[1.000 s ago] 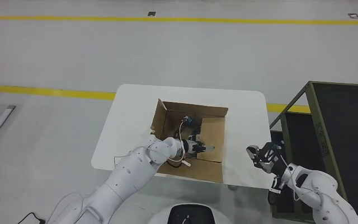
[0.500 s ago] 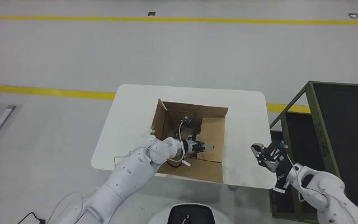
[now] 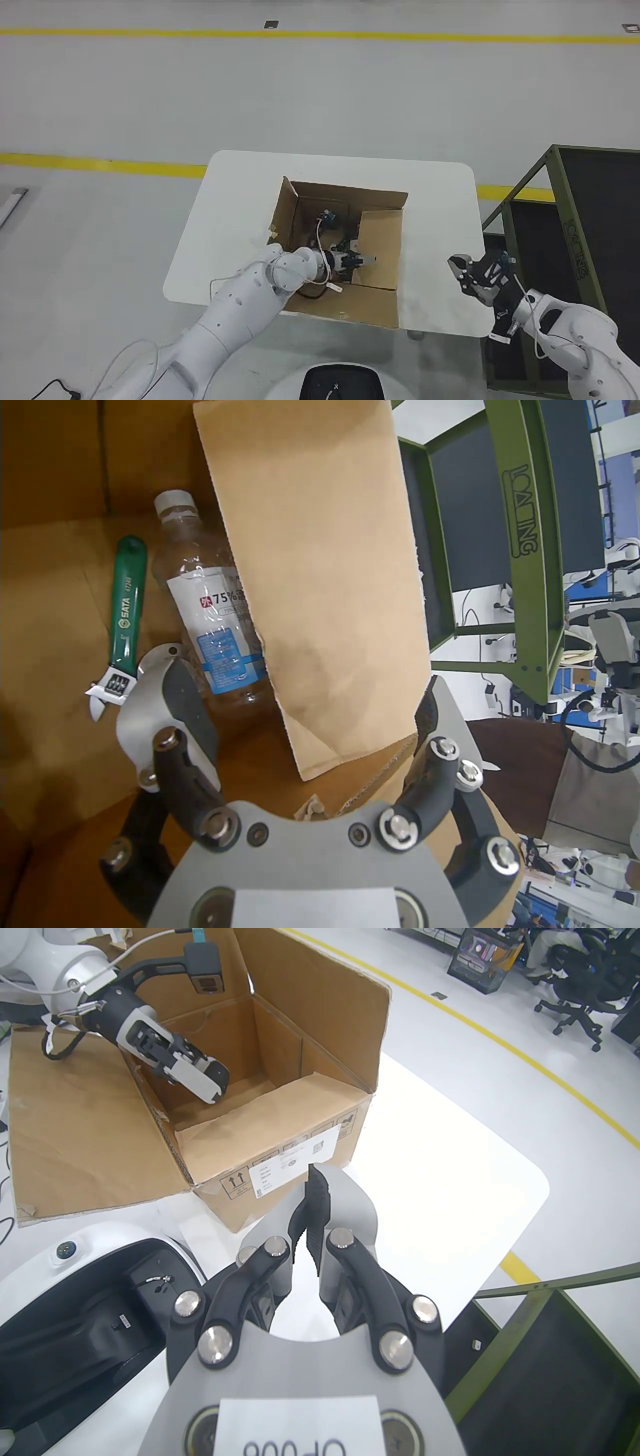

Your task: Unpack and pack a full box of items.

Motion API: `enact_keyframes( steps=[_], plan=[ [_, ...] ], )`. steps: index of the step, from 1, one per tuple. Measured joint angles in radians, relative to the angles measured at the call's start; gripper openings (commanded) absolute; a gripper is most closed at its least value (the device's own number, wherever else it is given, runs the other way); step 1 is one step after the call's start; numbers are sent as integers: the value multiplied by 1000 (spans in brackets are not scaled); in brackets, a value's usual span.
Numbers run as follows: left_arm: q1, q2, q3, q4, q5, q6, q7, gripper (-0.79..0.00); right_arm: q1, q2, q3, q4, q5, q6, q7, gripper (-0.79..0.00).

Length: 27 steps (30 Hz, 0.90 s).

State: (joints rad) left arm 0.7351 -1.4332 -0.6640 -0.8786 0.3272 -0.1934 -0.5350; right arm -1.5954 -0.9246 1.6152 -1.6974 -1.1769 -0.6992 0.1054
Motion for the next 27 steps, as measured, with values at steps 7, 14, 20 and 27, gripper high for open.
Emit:
enact_keyframes(
  steps=[7,14,20,27],
  plan=[
    [-40,-51,24,135,-78,-37,3,0,-13,1,14,-3,3,-2,-1,-785],
    [-79,-88,25,238,-158,-102,-49,0,-22,-1,6,5,12,-7,-2,-785],
    [-103,-110,22,295,-185,-134,-61,0,-27,-3,-6,28,13,-8,-4,-785],
    [-114,-130,18,329,-205,-160,-75,0,-10,-5,-23,44,12,-10,-3,-785]
  ],
)
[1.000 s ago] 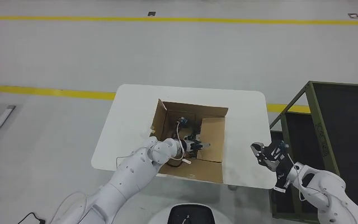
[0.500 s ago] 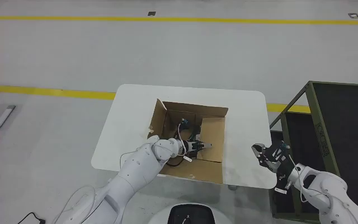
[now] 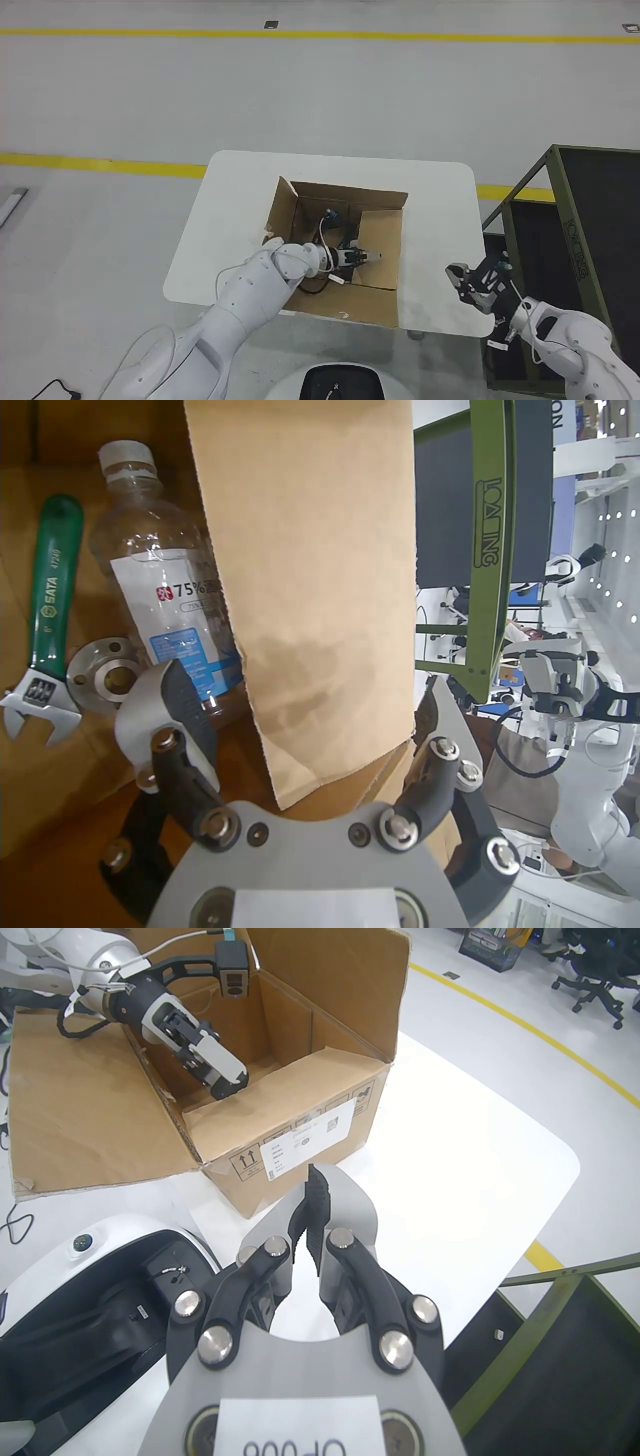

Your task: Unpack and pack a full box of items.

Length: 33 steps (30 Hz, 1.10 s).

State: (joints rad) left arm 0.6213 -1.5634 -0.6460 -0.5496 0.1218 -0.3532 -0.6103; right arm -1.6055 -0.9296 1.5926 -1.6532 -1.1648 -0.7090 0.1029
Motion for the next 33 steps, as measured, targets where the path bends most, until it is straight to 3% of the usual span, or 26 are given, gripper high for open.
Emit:
enact_keyframes(
  steps=[13,26,33],
  plan=[
    [-18,-20,-41,18,-82,-65,-37,0,9,-2,-18,36,-13,-2,9,-785],
    [-31,-16,-103,-28,-162,-127,-95,0,4,-3,-18,47,-21,22,22,-785],
    [-29,-8,-134,-61,-176,-147,-111,0,12,-9,-44,138,-32,39,-19,-785]
  ],
)
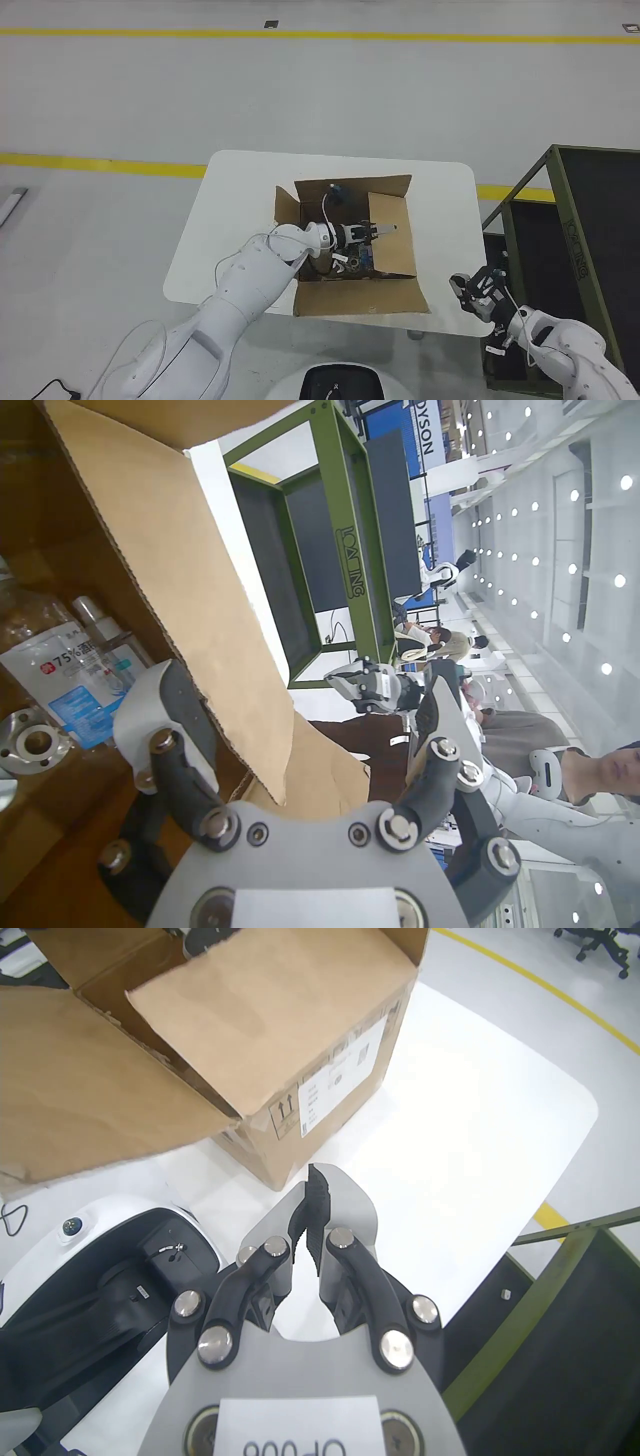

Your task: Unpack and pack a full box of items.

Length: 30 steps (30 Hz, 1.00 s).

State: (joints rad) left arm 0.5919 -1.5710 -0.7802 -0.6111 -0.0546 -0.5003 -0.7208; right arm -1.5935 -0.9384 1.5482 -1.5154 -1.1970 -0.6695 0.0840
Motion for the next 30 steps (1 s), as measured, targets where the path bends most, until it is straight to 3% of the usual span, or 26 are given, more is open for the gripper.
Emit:
enact_keyframes(
  steps=[21,30],
  plan=[
    [43,18,-54,-84,-19,13,-44,0,337,-82,-337,409,-49,-34,-250,-785],
    [54,20,-72,-99,-43,14,-57,0,411,-113,-438,448,-88,-47,-266,-785]
  ],
)
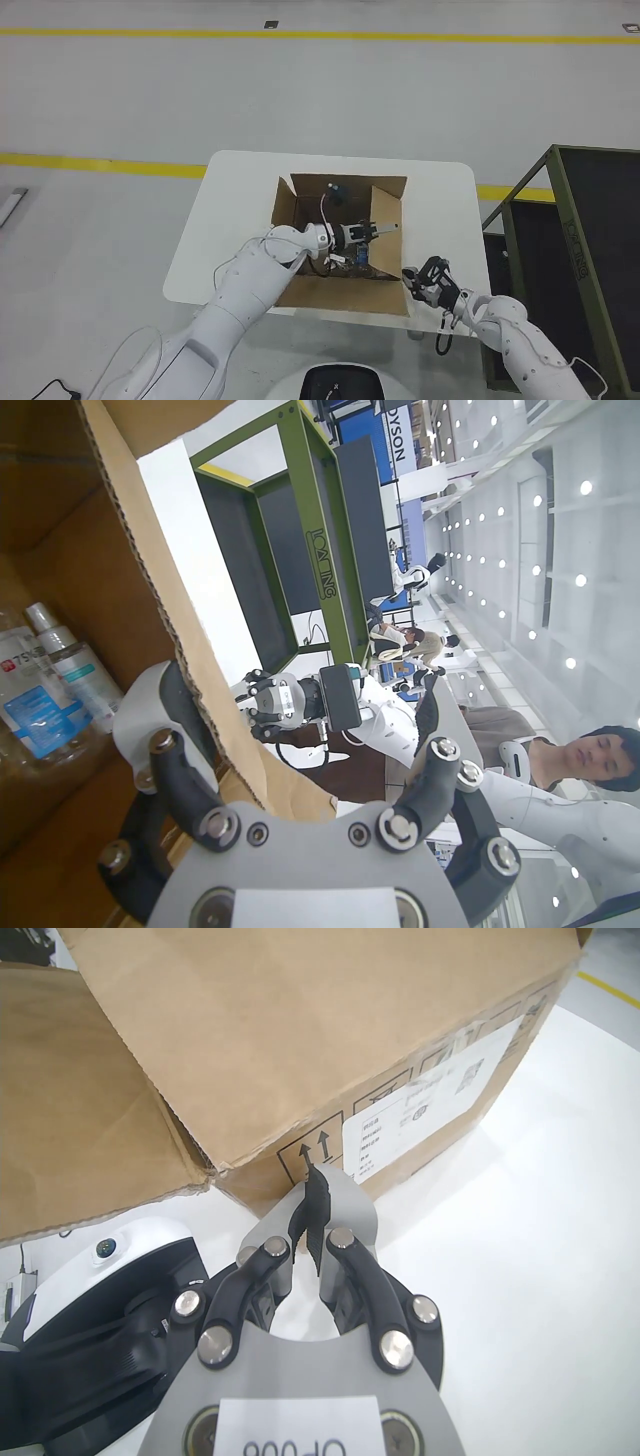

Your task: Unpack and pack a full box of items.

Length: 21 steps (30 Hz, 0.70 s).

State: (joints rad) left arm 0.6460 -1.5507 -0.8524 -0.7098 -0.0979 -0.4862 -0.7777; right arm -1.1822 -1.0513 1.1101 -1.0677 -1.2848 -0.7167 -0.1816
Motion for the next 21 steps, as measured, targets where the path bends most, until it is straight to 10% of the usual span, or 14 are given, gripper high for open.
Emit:
enact_keyframes(
  steps=[10,21],
  plan=[
    [1,-3,-28,7,-85,-30,-38,0,-33,-1,24,-22,54,48,-17,-785],
    [-8,-34,36,6,-69,-39,-76,0,-283,74,337,-326,68,140,76,-785]
  ],
)
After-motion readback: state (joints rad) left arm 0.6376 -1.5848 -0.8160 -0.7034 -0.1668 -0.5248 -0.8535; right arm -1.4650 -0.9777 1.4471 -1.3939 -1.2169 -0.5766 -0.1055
